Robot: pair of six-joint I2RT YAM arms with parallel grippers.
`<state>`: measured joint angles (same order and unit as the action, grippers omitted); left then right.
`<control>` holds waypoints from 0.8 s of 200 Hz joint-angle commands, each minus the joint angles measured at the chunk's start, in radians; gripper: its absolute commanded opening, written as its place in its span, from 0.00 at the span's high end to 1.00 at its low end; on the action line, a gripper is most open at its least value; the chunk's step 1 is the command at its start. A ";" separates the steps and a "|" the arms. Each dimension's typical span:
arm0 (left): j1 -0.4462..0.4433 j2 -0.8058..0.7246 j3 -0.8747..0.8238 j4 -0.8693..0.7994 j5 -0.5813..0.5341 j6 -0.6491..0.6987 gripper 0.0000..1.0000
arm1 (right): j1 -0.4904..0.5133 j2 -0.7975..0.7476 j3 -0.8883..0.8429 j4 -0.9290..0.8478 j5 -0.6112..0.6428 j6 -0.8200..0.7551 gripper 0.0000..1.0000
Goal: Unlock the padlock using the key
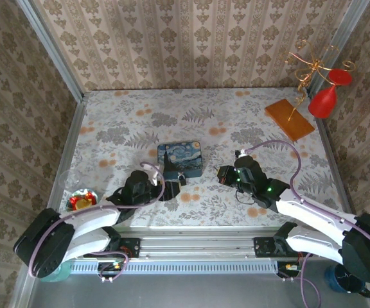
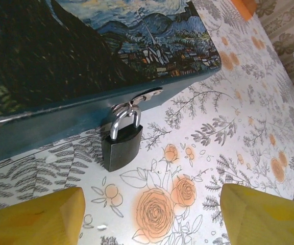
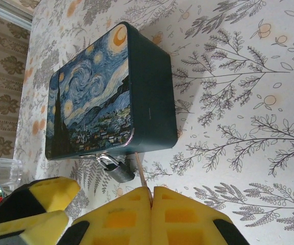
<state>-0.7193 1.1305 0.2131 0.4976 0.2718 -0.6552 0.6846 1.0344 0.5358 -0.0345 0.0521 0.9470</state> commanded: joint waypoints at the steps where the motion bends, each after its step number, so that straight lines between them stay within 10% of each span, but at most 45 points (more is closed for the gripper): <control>1: 0.004 0.082 -0.015 0.194 0.020 -0.009 0.32 | 0.008 0.002 0.030 0.003 -0.002 0.013 1.00; 160: -0.005 0.571 0.171 0.418 -0.033 -0.111 0.72 | 0.012 -0.002 0.015 0.011 -0.022 0.021 1.00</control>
<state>-0.7193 1.6779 0.3553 0.9138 0.2398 -0.7422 0.6903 1.0359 0.5377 -0.0334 0.0444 0.9512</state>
